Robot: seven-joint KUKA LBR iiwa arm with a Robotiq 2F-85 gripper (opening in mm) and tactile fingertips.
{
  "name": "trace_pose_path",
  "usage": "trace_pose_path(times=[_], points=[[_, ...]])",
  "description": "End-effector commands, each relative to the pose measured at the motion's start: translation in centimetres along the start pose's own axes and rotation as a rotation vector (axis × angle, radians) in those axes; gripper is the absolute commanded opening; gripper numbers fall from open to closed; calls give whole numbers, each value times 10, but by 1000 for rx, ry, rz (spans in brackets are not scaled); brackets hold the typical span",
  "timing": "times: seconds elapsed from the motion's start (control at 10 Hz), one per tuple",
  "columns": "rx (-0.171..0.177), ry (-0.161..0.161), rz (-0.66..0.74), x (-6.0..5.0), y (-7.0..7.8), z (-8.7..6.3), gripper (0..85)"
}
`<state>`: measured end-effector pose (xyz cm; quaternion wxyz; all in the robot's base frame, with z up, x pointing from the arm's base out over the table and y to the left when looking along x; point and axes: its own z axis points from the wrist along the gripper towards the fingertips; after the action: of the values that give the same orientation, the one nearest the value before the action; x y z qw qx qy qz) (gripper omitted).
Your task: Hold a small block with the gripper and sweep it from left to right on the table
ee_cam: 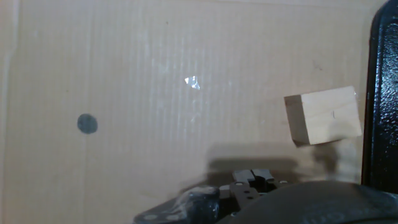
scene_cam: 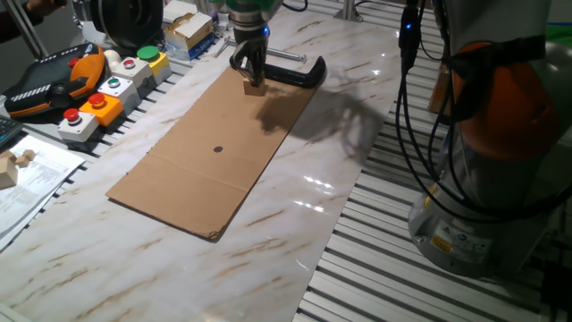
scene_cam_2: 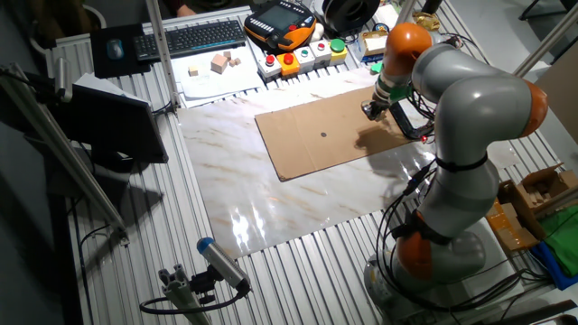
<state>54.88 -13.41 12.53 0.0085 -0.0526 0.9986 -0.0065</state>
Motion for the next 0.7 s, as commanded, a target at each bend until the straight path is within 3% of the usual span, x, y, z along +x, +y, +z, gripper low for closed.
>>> trace_pose_path(times=[0.0,0.2,0.4,0.5,0.6], points=[[-8,4,6,0,2,-1,7],[-5,6,36,0,2,-1,7],[32,1,55,0,2,-1,7],[21,8,77,0,2,-1,7],[32,8,78,0,2,-1,7]])
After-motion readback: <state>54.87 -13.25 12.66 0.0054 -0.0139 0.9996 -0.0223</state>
